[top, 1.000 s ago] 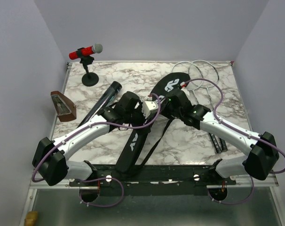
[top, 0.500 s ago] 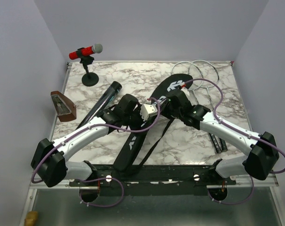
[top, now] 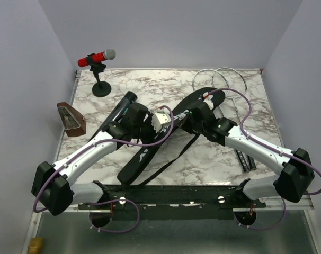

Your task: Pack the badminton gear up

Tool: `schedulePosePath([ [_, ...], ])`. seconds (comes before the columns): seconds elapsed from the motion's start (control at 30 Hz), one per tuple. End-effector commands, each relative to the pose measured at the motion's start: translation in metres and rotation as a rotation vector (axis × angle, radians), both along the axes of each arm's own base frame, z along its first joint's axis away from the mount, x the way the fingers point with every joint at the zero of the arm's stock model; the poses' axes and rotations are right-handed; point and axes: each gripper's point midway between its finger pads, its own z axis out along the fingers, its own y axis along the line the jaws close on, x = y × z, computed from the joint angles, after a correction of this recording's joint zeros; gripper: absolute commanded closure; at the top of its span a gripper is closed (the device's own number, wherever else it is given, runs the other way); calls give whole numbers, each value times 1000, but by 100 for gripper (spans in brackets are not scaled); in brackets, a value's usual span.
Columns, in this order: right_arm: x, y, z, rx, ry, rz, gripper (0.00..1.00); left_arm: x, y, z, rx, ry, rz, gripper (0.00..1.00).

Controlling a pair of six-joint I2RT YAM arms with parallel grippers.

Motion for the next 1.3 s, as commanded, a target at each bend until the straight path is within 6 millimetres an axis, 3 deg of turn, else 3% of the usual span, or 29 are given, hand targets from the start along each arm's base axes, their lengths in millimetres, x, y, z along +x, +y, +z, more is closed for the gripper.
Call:
schedulePosePath([
  [0.0,1,-3,8,-4,-32,-14,100,-15,3,-7,1,36,-53,29],
  [0.27,1,-3,9,0,-32,-16,100,-35,-3,0,-49,88,-125,28],
  [0.57,1,-2,12,6,-37,-16,100,-20,10,-20,51,75,-42,29],
  [0.7,2,-1,13,6,-39,-13,100,-17,9,-21,52,79,-23,29],
  [0.93,2,2,9,-6,-31,-10,100,-35,-5,20,-84,87,-103,24],
  [1.03,3,2,8,-9,-32,-12,100,-41,-5,27,-92,99,-120,23],
  [1.17,4,2,9,-11,-35,-13,100,-49,0,25,-71,123,-121,20],
  [1.27,4,2,12,-9,-39,-14,100,-50,9,5,3,102,-113,19],
])
